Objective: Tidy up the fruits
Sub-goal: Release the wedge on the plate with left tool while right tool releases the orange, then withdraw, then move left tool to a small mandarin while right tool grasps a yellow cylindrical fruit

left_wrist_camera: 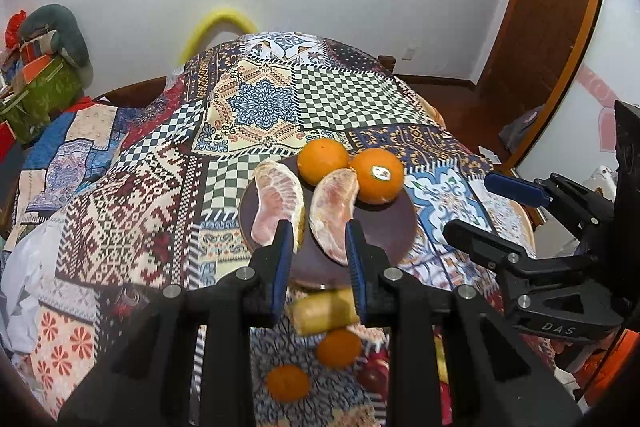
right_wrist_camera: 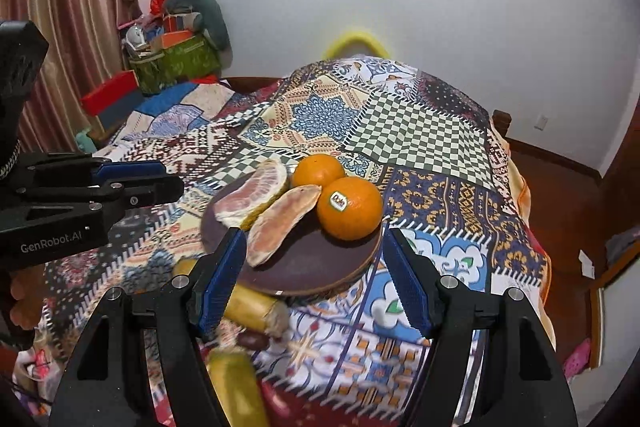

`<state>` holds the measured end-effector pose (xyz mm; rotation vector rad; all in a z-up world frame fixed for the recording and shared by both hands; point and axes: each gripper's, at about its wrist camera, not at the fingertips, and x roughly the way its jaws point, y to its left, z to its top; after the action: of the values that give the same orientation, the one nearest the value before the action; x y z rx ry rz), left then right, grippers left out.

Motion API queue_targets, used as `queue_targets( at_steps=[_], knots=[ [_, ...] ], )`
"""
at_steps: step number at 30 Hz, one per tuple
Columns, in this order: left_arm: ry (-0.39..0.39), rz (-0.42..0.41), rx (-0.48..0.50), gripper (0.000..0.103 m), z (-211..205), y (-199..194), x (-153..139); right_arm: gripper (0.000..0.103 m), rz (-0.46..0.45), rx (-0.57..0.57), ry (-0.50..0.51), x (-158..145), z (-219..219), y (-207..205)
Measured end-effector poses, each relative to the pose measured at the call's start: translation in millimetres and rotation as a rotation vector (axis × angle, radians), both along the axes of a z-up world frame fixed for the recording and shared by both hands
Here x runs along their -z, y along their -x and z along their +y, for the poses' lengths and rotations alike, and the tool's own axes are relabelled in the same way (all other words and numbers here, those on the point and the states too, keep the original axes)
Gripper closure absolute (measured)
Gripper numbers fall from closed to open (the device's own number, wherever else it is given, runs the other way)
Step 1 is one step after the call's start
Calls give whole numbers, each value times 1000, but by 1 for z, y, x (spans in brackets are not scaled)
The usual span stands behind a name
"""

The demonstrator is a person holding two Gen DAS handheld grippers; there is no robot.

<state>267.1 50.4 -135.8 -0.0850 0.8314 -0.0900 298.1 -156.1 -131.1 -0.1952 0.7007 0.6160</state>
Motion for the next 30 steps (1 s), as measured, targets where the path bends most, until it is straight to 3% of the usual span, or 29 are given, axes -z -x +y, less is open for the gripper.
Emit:
queue_targets(
  at_steps=[10, 23, 28, 30],
  knots=[
    [-5, 29, 14, 76, -12, 38, 4, 35, 25, -7, 2, 9, -12, 36],
    [37, 133, 17, 76, -16, 68, 50, 35, 136, -36, 65, 64, -16, 64],
    [33, 153, 27, 66, -19, 66, 60, 36, 163, -51, 91, 80, -13, 68],
    [25, 153, 30, 63, -22, 63, 63, 42, 168, -54, 87, 83, -13, 67]
  ],
)
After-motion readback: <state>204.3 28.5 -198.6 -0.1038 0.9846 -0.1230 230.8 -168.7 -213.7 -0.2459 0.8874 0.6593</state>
